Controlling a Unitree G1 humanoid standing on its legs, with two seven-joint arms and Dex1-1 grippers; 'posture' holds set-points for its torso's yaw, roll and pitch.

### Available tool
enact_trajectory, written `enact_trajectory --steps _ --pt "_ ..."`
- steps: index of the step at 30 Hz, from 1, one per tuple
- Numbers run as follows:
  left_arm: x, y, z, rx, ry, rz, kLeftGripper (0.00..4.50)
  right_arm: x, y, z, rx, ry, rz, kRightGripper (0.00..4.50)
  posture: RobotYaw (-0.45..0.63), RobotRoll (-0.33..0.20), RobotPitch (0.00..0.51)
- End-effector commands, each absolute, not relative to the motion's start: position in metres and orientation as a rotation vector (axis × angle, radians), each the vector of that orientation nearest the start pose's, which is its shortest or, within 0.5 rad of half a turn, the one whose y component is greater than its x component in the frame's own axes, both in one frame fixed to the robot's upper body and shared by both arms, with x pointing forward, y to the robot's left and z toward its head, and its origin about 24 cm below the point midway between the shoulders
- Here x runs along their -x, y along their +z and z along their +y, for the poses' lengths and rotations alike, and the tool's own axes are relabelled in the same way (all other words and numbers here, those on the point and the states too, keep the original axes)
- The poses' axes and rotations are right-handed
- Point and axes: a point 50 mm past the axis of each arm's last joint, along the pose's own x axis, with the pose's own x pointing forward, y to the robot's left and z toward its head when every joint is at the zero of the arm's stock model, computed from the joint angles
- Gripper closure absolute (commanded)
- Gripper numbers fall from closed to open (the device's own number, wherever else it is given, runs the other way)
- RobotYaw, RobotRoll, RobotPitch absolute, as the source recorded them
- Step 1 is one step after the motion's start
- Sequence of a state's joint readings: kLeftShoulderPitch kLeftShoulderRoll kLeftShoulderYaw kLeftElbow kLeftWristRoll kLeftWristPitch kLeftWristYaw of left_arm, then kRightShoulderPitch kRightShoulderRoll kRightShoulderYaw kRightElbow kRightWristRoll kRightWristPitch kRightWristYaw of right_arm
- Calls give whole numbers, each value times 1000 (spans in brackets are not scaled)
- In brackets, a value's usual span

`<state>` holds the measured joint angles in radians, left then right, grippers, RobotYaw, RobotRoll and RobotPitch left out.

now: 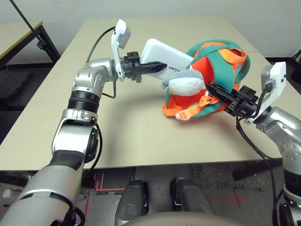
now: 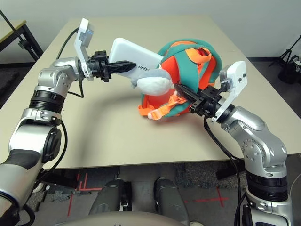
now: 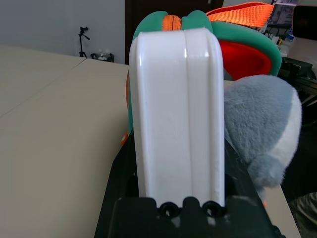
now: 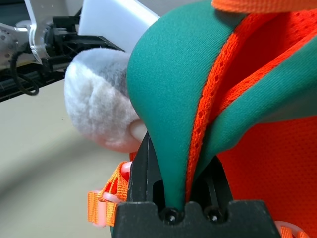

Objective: Put the pencil case into the backpack and zip it.

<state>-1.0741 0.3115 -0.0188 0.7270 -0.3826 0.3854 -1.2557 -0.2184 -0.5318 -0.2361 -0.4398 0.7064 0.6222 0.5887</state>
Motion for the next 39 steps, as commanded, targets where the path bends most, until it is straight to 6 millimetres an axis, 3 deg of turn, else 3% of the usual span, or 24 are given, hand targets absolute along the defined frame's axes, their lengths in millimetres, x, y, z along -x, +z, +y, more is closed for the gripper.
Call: enact_trajectory --steps 1,10,11,17,18,39 --pt "-374 213 90 63 -1418 -16 3130 -249 187 -186 -37 786 -127 4327 -25 0 56" --pt "-373 192 77 105 -1418 16 3130 -250 188 -186 -24 787 -127 4327 -32 0 53" --pt "-373 191 77 106 -1415 16 2381 -250 188 -186 -24 787 -127 4327 -32 0 53" --pt "-371 194 85 117 -1399 6 211 -252 186 -184 -26 795 -124 4327 -14 0 55" --pt "-371 194 87 114 -1396 5 45 -252 186 -184 -27 797 -123 4327 -14 0 55" --pt "-353 214 141 59 -1200 -60 0 -257 183 -180 -36 827 -112 4327 13 0 65"
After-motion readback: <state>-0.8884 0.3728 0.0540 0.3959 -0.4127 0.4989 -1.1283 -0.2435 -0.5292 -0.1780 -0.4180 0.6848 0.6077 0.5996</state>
